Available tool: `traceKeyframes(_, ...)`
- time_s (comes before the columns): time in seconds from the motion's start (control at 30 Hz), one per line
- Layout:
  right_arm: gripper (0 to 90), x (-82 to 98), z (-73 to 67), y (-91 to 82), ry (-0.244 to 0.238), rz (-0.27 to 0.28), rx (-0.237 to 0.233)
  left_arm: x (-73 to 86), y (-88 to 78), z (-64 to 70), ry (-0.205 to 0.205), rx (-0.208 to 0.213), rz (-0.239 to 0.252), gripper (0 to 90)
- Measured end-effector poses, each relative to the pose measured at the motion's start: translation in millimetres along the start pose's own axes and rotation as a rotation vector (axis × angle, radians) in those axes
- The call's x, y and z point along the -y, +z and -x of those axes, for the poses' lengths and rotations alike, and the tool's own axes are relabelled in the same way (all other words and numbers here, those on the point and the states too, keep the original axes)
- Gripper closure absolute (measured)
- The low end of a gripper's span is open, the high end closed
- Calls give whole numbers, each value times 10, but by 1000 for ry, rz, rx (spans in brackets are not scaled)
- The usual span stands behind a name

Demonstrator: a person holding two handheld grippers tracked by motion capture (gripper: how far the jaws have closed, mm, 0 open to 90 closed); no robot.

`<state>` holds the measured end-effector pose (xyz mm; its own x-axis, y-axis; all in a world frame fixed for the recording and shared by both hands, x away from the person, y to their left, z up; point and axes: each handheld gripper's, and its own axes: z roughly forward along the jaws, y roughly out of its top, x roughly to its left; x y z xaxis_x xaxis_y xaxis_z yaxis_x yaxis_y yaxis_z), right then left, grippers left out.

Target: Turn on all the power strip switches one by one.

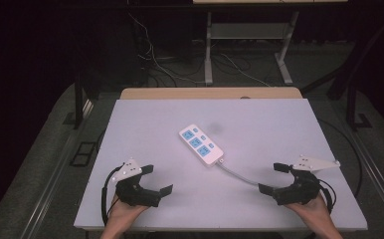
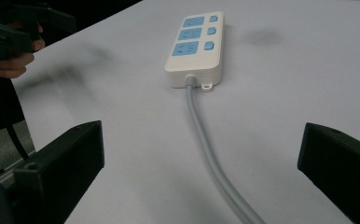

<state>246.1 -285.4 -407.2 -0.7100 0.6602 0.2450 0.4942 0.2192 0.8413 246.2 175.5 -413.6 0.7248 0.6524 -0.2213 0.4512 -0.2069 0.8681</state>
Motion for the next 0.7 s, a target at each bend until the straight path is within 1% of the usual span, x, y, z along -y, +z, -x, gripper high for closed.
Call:
traceKeyframes(0.17,5,2,-2,8,-5,-7,1,-34,1,13,3,8,-3,0)
traceKeyframes(0.3,4,3,-4,18,-10,-12,2,-91,11,6,9,18,-16,0)
traceKeyframes(0.4,5,3,-8,18,-11,-14,0,-119,14,5,8,20,-14,0)
traceKeyframes(0.53,4,5,-4,16,-12,-13,-1,-220,8,-6,15,25,-12,0)
traceKeyframes(0.57,4,5,-3,15,-12,-12,-1,-220,8,-6,15,25,-12,0)
traceKeyframes(0.63,4,6,-3,13,-13,-13,0,-279,7,-19,10,26,-13,0)
traceKeyframes(0.7,4,7,-3,10,-13,-13,1,-312,22,-30,13,33,-28,0)
